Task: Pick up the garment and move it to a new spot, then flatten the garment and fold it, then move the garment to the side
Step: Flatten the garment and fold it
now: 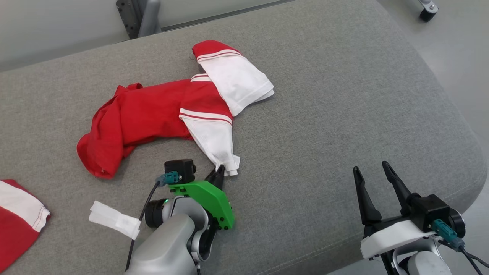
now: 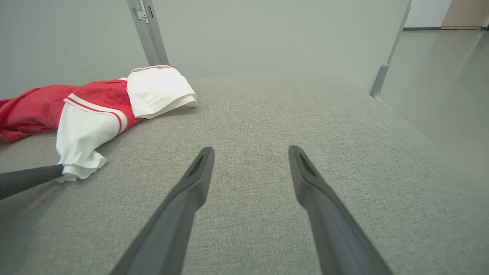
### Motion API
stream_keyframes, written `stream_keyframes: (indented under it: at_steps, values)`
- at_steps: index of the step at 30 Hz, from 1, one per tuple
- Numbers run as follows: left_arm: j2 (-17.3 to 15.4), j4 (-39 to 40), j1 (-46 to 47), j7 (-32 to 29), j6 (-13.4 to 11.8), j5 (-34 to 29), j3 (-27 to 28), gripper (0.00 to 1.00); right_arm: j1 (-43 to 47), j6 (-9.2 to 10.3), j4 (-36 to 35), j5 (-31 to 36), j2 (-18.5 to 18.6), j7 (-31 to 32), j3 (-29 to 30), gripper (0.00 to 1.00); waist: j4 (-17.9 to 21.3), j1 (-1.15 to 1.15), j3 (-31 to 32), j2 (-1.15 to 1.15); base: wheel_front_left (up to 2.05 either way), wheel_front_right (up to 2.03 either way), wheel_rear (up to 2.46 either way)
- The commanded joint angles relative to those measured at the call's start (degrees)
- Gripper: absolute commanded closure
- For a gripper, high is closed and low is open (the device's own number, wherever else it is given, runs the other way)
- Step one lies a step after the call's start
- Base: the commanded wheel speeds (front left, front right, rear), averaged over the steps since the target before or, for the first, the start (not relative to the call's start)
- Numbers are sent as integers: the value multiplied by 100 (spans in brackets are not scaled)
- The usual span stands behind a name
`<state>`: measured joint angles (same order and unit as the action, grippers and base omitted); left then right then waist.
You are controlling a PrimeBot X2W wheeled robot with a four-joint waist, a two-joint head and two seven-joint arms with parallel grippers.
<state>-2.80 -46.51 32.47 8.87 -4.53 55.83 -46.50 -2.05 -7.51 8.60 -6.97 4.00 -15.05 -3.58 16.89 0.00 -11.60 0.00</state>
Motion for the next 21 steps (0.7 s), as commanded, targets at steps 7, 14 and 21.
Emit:
stream_keyframes:
  at_steps: [7, 14, 21]
  values:
    - [-24, 432, 696, -10, 188, 139, -139, 100, -108, 4, 33, -49, -50, -20, -33, 0, 82, 0, 60, 0, 0, 0, 0]
    - [-21, 856, 1648, -82, 112, 53, -237, 100, -183, 4, 55, -53, -60, -20, -36, 0, 118, 0, 51, 0, 0, 0, 0]
    - [-22, 1210, 2701, -264, 37, 135, -439, 100, -289, 4, 56, -67, -69, -20, -50, 0, 296, 0, 21, 0, 0, 0, 0]
